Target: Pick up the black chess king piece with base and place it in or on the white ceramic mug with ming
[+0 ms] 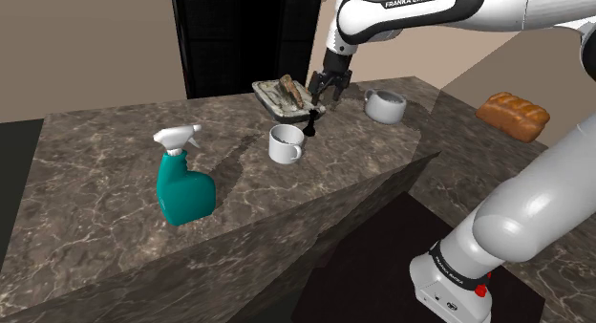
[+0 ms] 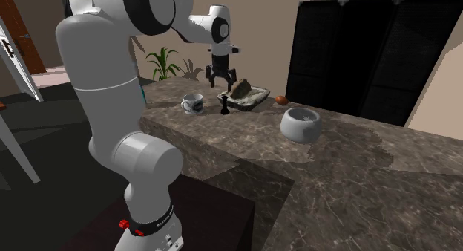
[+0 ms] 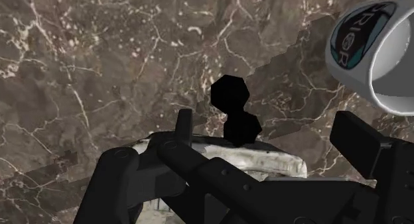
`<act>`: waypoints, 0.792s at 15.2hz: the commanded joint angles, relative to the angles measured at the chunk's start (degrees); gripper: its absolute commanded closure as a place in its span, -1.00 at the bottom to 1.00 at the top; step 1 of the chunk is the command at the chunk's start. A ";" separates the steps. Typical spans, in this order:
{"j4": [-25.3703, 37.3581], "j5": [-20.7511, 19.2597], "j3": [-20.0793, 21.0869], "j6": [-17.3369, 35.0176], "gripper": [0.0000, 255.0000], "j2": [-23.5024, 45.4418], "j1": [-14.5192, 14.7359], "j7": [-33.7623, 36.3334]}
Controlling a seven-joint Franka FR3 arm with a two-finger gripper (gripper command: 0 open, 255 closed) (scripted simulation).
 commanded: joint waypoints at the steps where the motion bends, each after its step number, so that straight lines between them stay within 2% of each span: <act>1: 3.06 -0.29 -0.05 0.63 -1.00 4.64 -0.12 0.62; 9: -0.58 -0.44 0.00 6.22 -1.00 6.64 -0.02 0.75; 12: -0.58 -0.44 0.00 6.22 -1.00 6.64 -0.02 0.75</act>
